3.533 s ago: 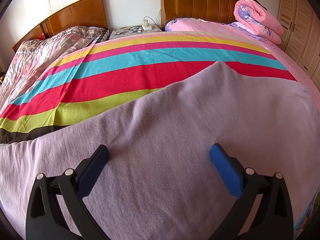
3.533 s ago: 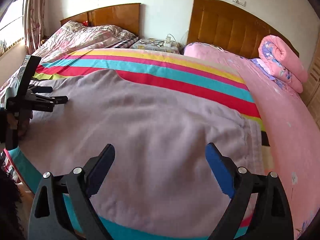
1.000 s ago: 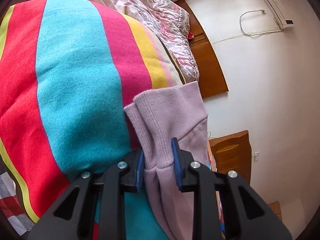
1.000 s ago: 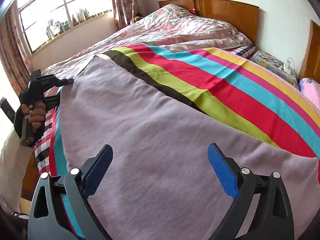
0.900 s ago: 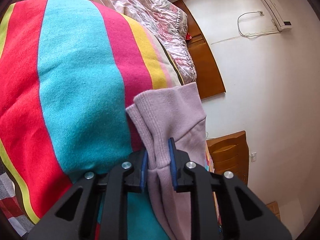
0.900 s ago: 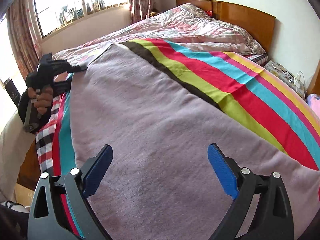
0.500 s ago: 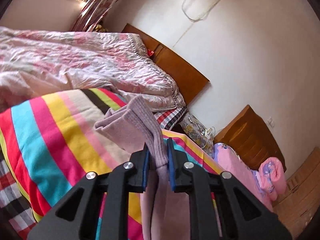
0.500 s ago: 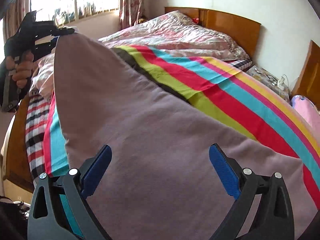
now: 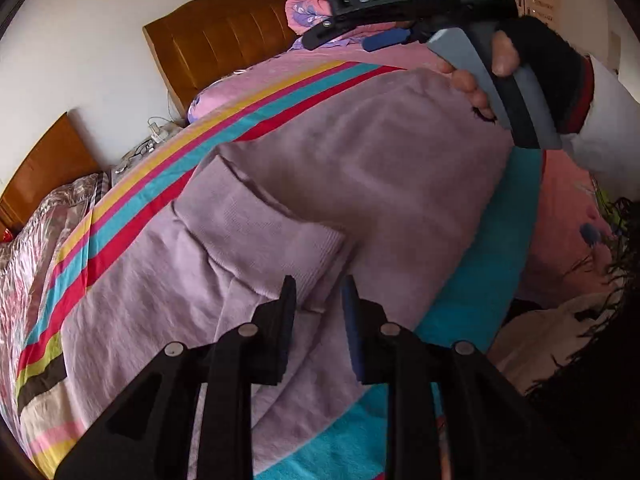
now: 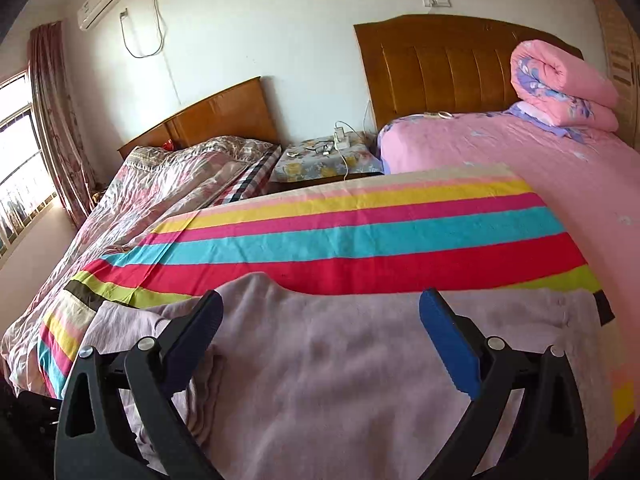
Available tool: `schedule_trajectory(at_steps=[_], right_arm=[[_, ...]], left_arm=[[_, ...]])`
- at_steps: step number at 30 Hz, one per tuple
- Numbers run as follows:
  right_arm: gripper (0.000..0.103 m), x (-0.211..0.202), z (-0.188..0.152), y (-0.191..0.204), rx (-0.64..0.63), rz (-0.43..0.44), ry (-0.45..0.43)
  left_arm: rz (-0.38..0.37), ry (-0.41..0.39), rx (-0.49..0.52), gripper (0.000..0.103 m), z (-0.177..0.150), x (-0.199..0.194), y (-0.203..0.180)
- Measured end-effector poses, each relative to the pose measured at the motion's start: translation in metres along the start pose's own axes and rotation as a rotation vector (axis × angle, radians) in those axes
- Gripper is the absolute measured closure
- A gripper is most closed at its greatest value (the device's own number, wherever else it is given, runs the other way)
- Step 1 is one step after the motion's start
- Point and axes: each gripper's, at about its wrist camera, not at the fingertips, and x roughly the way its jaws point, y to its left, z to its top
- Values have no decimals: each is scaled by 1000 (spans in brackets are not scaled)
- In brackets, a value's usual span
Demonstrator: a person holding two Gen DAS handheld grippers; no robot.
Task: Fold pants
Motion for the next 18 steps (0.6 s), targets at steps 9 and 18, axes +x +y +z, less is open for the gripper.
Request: schedule_trajectory(at_steps=[9, 18], right_arm=[[15, 32, -72, 68, -33, 257, 261], [25, 23, -111, 104, -69, 317, 431]], left_arm=[[405, -148, -635, 7, -56, -65, 151], [430, 58, -627, 7, -97, -23, 155]])
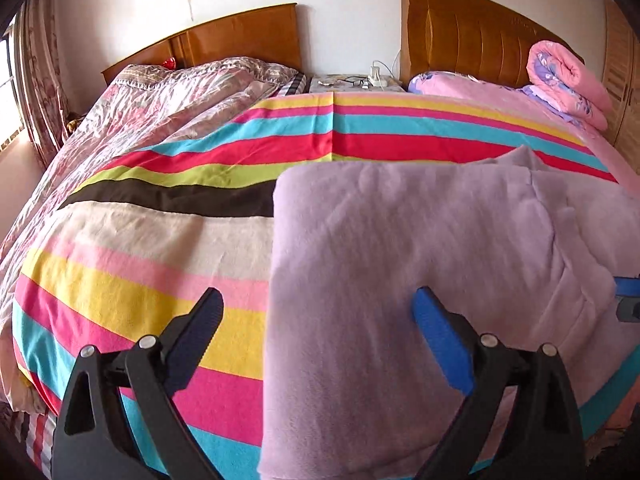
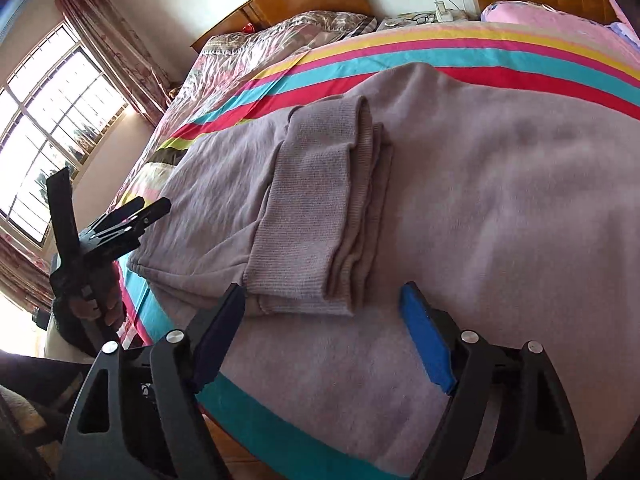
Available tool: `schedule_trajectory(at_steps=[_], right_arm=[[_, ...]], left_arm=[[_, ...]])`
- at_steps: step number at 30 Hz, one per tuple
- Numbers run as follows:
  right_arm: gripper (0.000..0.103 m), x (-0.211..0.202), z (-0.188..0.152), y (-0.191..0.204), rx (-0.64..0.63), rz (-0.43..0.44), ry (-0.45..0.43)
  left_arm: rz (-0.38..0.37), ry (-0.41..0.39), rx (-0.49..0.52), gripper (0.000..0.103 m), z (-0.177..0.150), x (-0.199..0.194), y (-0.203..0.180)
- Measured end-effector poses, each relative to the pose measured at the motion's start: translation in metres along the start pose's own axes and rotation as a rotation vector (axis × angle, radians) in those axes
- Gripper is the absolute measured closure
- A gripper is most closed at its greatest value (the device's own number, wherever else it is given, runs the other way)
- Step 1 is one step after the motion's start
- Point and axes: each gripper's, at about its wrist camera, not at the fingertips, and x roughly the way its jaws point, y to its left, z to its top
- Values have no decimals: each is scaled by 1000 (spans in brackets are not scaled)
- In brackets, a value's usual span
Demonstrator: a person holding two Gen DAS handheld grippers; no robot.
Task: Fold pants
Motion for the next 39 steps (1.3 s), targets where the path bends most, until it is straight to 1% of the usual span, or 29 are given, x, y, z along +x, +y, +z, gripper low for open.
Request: schedule_trajectory(at_steps=[2, 4, 6, 9, 10, 12, 14, 15, 16, 17, 20, 21, 23, 25, 26, 27, 28, 29, 31, 33, 36, 37, 39], right_arm=[[27, -1, -3, 2, 12, 28, 29], [27, 1, -7, 4, 33, 74, 49], [28, 0, -6, 3, 50, 83, 43], [35, 4, 4, -5, 107, 112, 12], [43, 7, 8, -9, 132, 130, 9], [51, 14, 13, -15, 169, 154, 5], [64, 17, 15, -15, 166, 148, 6], [67, 17, 15, -15, 164, 140, 7], [78, 17, 15, -16, 171, 145, 6], [86, 17, 14, -18, 182, 159, 2], [88, 9, 16, -9, 149, 150, -32], [88, 2, 17, -5, 150, 171, -48], [89, -14, 17, -1, 184, 248, -76], [89, -23, 8, -1, 208, 306, -73], [89, -23, 2, -3, 215, 307, -57], [89, -18, -5, -7, 213, 267, -39], [89, -11, -11, -12, 206, 203, -20], [89, -3, -14, -16, 209, 174, -7], [89, 3, -13, -16, 189, 163, -22], [89, -1, -7, -3, 107, 110, -48], [89, -12, -3, 10, 33, 106, -93], [89, -10, -3, 10, 25, 102, -92], [89, 7, -8, 0, 42, 64, -40]], left_arm=[[-5, 18, -6, 5, -7, 11, 1], [-35, 24, -44, 2, -9, 15, 10], [-82, 43, -80, 1, -10, 19, 18], [-111, 51, -105, 1, -13, 19, 24], [-111, 49, -103, 1, -13, 19, 24], [-110, 47, -103, 1, -14, 19, 23], [-118, 48, -107, 2, -14, 21, 24], [-124, 48, -112, 1, -14, 21, 25], [-132, 49, -116, 2, -14, 21, 26], [-139, 50, -118, 2, -14, 22, 26], [-152, 59, -85, 2, -11, 21, 24], [-148, 62, -59, 2, -10, 20, 22], [-139, 68, 1, 2, -10, 16, 20], [-143, 71, 46, 2, -9, 9, 19], [-141, 71, 69, 2, -9, 6, 19], [-134, 72, 87, 2, -10, 5, 19], [-134, 74, 92, 2, -10, 5, 19], [-141, 77, 84, 1, -11, 6, 19], [-134, 86, 74, 1, -13, 10, 17], [-124, 86, 66, 1, -14, 10, 15], [-127, 89, 57, 1, -16, 10, 16], [-130, 91, 51, 1, -16, 10, 17], [-133, 92, 42, 1, -17, 12, 17]])
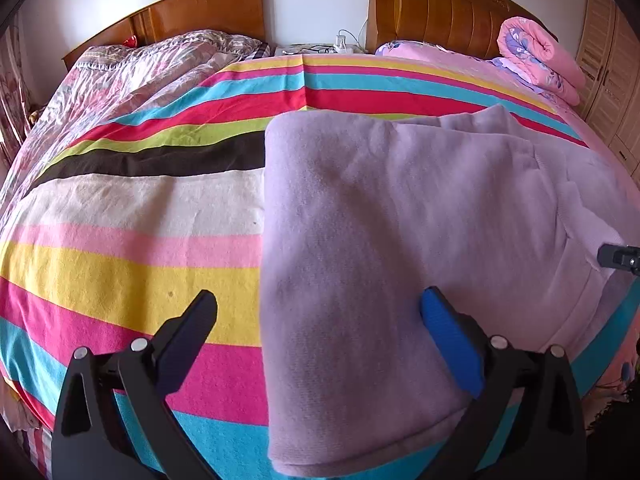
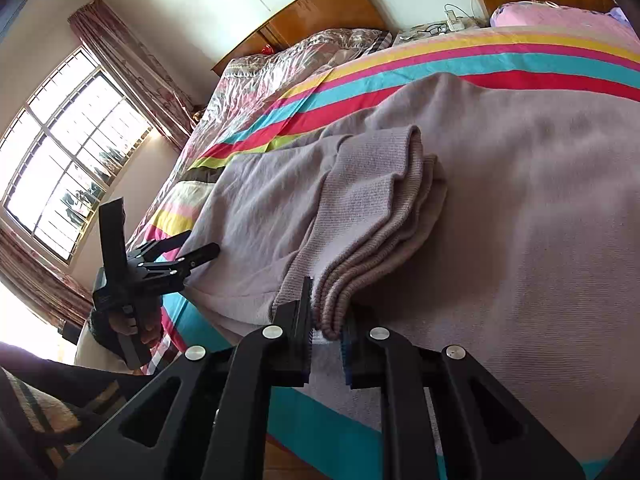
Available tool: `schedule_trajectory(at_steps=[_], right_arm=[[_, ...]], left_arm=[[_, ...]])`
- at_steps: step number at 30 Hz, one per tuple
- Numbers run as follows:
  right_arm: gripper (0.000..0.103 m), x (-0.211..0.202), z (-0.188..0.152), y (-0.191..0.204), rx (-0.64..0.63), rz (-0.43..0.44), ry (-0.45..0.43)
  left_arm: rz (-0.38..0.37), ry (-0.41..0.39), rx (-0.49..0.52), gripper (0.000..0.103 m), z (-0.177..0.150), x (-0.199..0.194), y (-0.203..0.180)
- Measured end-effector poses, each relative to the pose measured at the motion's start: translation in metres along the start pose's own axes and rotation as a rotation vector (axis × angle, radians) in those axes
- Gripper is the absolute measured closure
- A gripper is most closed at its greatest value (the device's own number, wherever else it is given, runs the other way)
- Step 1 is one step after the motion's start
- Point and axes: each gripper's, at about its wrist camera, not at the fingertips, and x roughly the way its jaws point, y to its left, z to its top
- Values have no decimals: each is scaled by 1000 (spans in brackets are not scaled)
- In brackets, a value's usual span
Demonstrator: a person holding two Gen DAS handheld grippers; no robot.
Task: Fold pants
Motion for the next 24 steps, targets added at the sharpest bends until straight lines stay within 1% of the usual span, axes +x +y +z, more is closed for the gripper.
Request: schedule_trajectory(at_steps=[1, 2, 3, 4, 5, 6, 7, 9, 10, 12, 15, 18, 19, 21, 22, 24], right_arm=[[90, 0, -3, -6, 27, 30, -15], [92, -1, -3, -10, 45, 39, -11], [90, -4, -2, -10, 44, 34, -10], [81, -9, 0, -9, 32, 6, -13], [64, -16, 2, -6, 15, -33, -26], [57, -24, 5, -3, -7, -84, -49], [54, -33, 9, 0, -42, -123, -78], [54, -44, 19, 11, -130, -182, -131], [54, -45, 25, 18, -185, -194, -152], [54, -34, 38, 32, -285, -218, -157], [54, -1, 58, 50, -404, -236, -131], [54, 21, 68, 62, -488, -236, -108], [53, 28, 68, 60, -495, -252, -95], [52, 41, 69, 47, -482, -315, -64], [50, 44, 67, 40, -473, -296, -64], [50, 41, 67, 31, -446, -248, -84]], left_arm=[[4, 0, -3, 1, 0, 0, -1], [10, 0, -1, 1, 1, 0, -1], [18, 1, 5, 1, 2, -1, -2], [32, -5, 13, 1, 3, -4, -3], [53, -16, 22, 2, 6, -8, -5], [75, -32, 27, 2, 9, -14, -5], [79, -55, 27, 2, 14, -21, -5], [49, -109, -2, 2, 28, -34, -2], [29, -131, -25, 2, 36, -37, -1], [-25, -152, -58, 2, 55, -36, -1], [-39, -139, -53, 2, 83, -16, -14], [-7, -88, -22, 2, 99, 13, -27], [6, -82, -1, 2, 100, 22, -30], [70, -31, 9, 1, 98, 46, -29], [69, -15, 2, 1, 93, 55, -26], [49, -25, -22, 1, 92, 56, -21]])
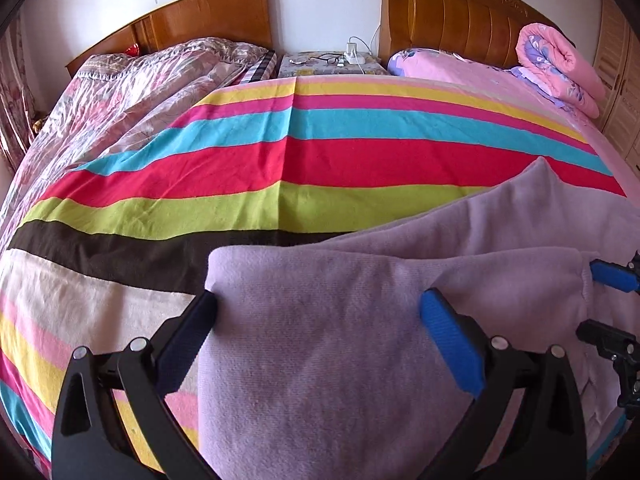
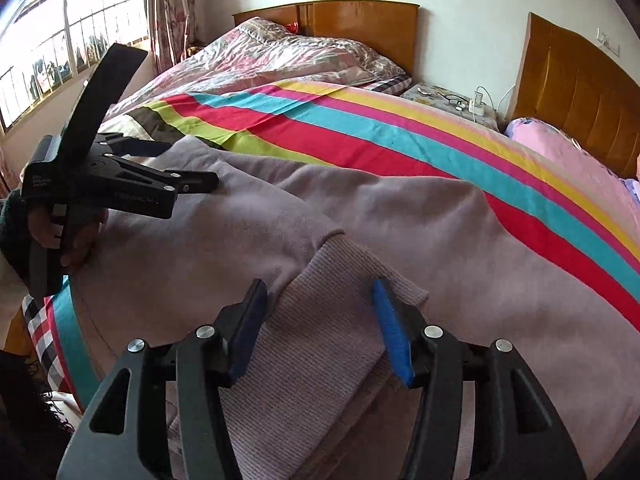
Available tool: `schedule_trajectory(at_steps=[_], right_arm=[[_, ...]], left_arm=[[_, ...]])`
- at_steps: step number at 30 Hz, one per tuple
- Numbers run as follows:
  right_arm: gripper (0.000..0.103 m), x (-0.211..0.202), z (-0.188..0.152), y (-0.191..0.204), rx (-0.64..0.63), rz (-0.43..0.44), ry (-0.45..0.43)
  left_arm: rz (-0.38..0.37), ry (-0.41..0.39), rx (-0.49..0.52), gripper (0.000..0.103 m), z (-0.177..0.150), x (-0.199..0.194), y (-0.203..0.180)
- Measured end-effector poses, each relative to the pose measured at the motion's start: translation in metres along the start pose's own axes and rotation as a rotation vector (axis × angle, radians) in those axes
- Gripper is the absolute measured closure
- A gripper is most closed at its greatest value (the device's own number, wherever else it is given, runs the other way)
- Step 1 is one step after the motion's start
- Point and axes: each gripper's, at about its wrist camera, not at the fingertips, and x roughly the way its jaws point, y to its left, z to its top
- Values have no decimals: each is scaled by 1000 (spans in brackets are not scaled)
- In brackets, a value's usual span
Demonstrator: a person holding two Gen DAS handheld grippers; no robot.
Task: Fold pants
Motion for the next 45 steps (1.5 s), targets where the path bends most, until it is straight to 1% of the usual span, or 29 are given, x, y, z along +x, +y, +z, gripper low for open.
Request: schedule_trajectory(at_steps=[8, 12, 14, 16, 18, 19, 21, 22, 23, 24, 25, 26, 28, 30, 33, 36, 38, 41, 42, 43, 45], right_arm=[[47, 0, 0, -6, 29, 37, -9], [46, -1, 0, -5, 30, 40, -8], [46, -4, 0, -5, 42, 21, -12], [46, -12, 1, 0, 43, -32, -14], [41, -21, 0, 9, 21, -58, -14], [39, -26, -2, 15, 5, -40, -17], [38, -31, -10, 26, -25, 10, -3], [36, -29, -15, 30, -45, 4, 13], [36, -24, -20, 31, -56, -19, 36], [35, -17, -25, 30, -52, -34, 65], [32, -15, -29, 25, -27, -27, 63], [30, -15, -30, 22, -4, -15, 52], [30, -18, -31, 18, 12, -10, 52], [26, -25, -33, 16, 24, -36, 46], [26, -43, -41, 4, 65, -89, 14], [25, -66, -53, -16, 125, -156, -28], [25, -76, -68, -34, 175, -221, -20], [25, -83, -96, -63, 257, -315, 36], [23, -88, -105, -72, 284, -324, 35], [20, -95, -113, -79, 318, -312, 17], [20, -111, -127, -89, 375, -304, -15]], left_arm=[[11, -3, -11, 1, 0, 6, 2], [11, -6, -13, 1, 0, 7, 3], [10, -6, -12, 1, 0, 7, 3], [11, -6, -12, 1, 0, 7, 3], [11, -6, -12, 1, 0, 7, 3], [11, -7, -12, 1, 0, 7, 3], [12, -7, -12, 1, 0, 6, 3], [12, -7, -12, 1, 0, 6, 3], [12, -7, -12, 1, 0, 6, 3], [12, -8, -12, 1, 0, 6, 3], [11, -8, -12, 1, 0, 6, 3], [12, -7, -12, 1, 0, 6, 3], [13, -8, -11, 1, 0, 6, 3], [16, -6, -10, 1, 0, 6, 3], [14, -6, -14, 1, 1, 5, 2], [24, -10, -9, 1, 0, 4, 1], [25, -10, -9, 1, 0, 3, 0], [19, -6, -14, 1, 0, 3, -1], [16, -5, -15, 1, 0, 3, -1], [11, -4, -18, 1, 0, 4, 0], [-5, -10, -34, 1, 1, 1, 4]])
